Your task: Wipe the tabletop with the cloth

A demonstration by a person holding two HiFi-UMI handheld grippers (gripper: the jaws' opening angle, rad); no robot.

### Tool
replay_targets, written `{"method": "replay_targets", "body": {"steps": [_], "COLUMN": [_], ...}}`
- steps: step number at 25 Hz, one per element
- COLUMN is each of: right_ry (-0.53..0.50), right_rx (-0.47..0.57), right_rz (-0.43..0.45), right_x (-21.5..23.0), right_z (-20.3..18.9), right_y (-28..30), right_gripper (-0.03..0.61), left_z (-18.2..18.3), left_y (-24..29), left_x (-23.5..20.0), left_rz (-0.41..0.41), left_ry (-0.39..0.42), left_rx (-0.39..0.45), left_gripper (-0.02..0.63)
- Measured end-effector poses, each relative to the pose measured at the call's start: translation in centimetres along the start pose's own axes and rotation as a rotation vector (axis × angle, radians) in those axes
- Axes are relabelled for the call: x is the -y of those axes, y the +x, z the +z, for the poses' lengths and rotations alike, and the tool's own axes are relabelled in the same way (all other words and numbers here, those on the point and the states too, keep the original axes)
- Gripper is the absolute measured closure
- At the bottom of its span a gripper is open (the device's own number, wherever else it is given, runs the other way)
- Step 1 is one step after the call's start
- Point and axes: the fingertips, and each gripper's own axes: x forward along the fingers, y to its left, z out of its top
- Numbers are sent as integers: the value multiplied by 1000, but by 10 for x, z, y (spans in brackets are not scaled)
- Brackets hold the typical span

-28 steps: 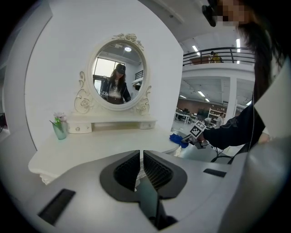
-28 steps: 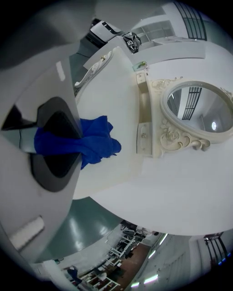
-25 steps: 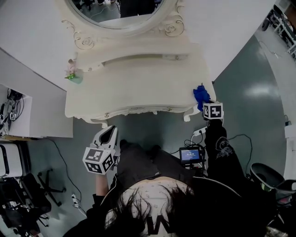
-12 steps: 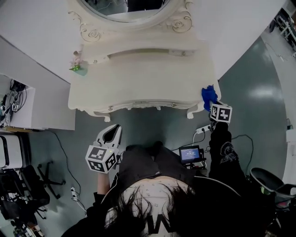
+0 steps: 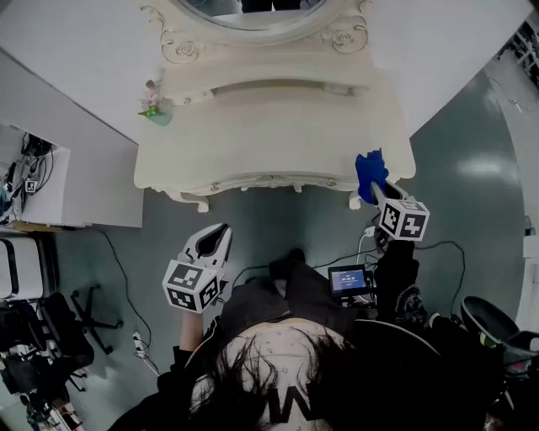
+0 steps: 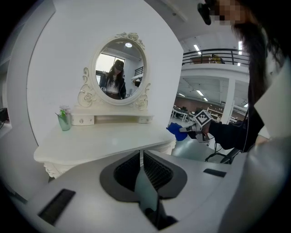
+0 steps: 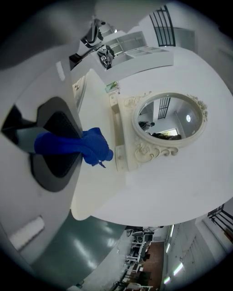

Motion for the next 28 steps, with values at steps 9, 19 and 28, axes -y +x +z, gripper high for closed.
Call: {"method": "replay_targets", "body": {"steps": [9, 19, 28], "right_ry": [18, 33, 52], "right_rx": [103, 147, 171], "right_rz": [65, 79, 89], "right_x": [-123, -224, -279], "right_z": [-10, -62, -110], "right_y": [-55, -122, -167], "right_gripper": [489, 489, 489], "left_z": [-13, -35, -59], "left_y": [-38, -88, -128], "left_x": [-1, 27, 57], "left_rz": [-114, -275, -370], "left_ry": [63, 168, 221], "left_rx": [10, 40, 68], "left_gripper": [612, 612, 611]}}
